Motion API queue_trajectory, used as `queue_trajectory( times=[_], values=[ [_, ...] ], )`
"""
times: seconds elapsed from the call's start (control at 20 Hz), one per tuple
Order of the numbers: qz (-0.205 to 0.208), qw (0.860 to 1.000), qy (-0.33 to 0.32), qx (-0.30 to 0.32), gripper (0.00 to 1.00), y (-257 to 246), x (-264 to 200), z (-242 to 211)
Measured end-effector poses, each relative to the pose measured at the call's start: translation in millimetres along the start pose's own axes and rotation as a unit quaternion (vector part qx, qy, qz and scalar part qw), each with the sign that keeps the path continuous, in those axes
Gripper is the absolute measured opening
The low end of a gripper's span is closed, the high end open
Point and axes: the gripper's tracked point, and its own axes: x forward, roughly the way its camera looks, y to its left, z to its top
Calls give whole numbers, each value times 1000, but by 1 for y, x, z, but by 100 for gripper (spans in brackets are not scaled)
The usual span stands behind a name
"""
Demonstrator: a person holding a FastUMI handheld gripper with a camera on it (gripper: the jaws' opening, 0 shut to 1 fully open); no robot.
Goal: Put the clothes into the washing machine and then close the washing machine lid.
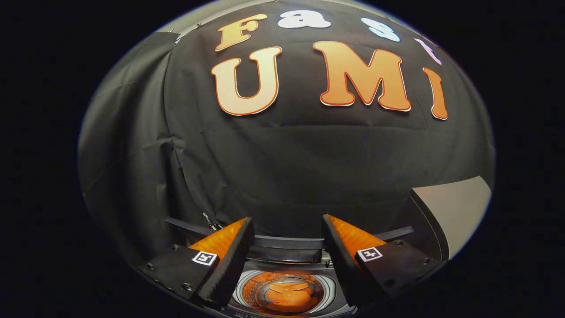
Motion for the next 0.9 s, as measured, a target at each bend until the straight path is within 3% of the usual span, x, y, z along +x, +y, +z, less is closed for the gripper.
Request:
queue_trajectory(
  times=[0.55,0.8,0.9],
  values=[
    [-5,999,-48,-5,99,8,-30,-25],
    [-2,1000,-25,2,99,12,-37,-57],
    [-26,999,29,-12,100,2,-35,-93]
  ],
)
